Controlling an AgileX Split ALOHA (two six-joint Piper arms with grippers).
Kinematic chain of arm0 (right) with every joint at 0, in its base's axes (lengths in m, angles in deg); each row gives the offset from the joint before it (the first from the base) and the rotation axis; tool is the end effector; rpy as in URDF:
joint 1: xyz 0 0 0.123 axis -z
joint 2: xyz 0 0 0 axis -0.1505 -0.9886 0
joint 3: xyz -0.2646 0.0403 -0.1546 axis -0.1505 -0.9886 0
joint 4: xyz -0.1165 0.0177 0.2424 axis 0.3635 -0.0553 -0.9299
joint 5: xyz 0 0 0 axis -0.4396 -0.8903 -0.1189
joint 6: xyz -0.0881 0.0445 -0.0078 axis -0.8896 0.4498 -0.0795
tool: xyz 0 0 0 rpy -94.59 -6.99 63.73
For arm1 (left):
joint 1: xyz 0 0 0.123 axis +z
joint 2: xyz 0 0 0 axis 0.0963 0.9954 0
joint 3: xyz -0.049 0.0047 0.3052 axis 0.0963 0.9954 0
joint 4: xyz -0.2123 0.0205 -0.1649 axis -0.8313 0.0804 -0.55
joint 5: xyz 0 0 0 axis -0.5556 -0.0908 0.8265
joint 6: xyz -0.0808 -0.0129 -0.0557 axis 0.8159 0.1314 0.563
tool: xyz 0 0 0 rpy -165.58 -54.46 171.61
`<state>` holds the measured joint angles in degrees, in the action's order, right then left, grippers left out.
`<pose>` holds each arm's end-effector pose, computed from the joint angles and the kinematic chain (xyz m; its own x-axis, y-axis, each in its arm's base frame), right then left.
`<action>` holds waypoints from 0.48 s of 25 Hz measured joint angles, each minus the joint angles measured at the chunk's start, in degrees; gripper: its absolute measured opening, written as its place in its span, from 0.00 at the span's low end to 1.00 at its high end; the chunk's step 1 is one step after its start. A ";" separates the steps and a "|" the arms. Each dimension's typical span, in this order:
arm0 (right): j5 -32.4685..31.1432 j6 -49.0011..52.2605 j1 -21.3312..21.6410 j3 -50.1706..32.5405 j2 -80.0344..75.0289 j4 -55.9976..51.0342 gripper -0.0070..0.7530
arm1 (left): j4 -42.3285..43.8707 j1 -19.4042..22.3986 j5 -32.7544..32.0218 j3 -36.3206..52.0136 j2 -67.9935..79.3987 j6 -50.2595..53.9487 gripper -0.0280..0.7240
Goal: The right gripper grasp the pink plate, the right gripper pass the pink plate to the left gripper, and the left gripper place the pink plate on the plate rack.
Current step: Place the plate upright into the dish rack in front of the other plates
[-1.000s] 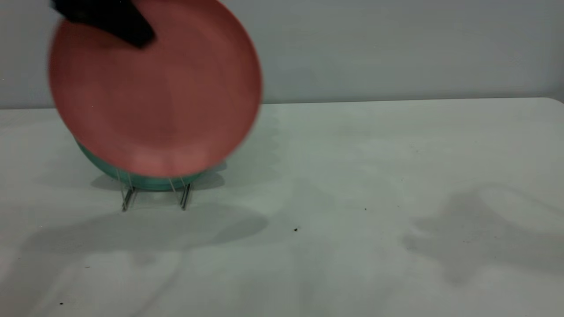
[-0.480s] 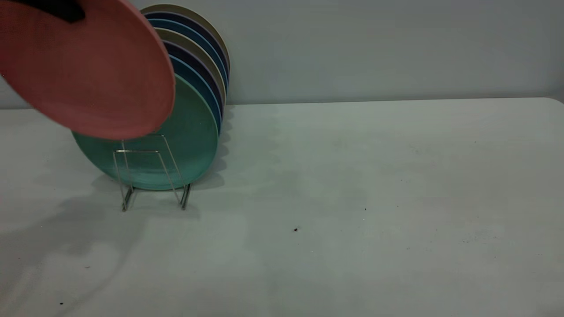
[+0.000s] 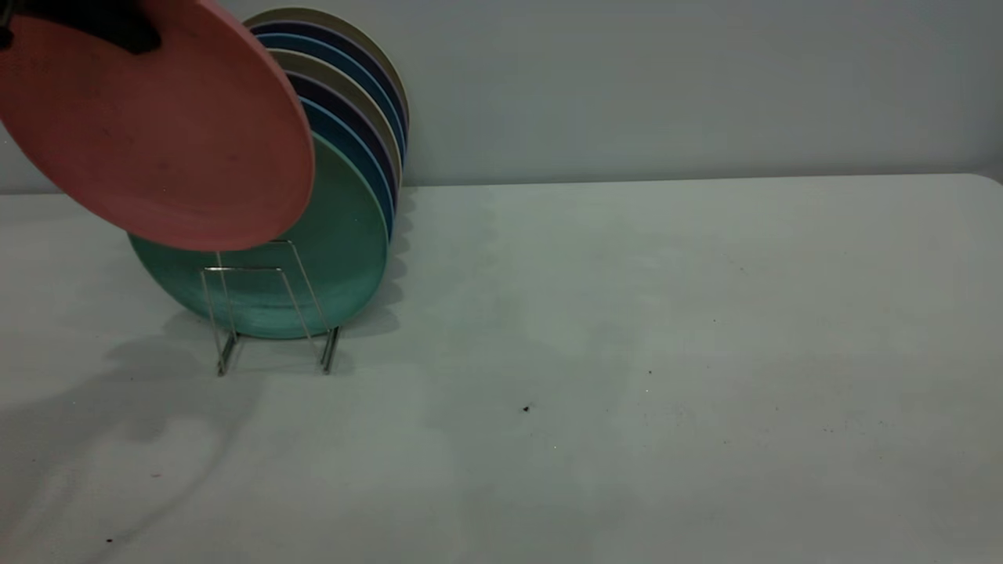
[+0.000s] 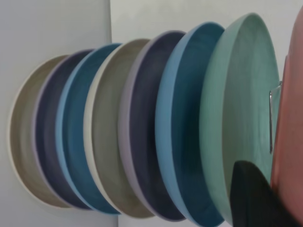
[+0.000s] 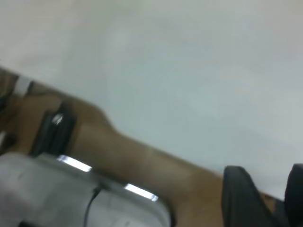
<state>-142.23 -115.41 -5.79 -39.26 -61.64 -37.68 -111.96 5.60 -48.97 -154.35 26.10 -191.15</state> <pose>0.0508 0.0271 0.2763 -0.7523 -0.2630 -0.6040 -0.3735 0.9255 0.0623 0.4107 -0.0294 0.2797 0.1365 0.9517 -0.2749 0.7901 0.0628 0.6098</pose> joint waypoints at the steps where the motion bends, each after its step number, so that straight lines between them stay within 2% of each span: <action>1: 0.10 0.19 0.00 -0.70 2.09 0.61 0.33 | 0.00 0.00 0.13 0.00 0.26 -0.04 0.22; 12: 1.17 1.50 0.00 -2.54 12.77 1.83 0.33 | -0.34 -0.07 1.26 0.00 2.99 -0.21 0.22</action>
<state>-141.06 -113.91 -5.79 -41.79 -48.87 -35.85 -112.30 5.52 -47.71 -154.35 29.09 -191.36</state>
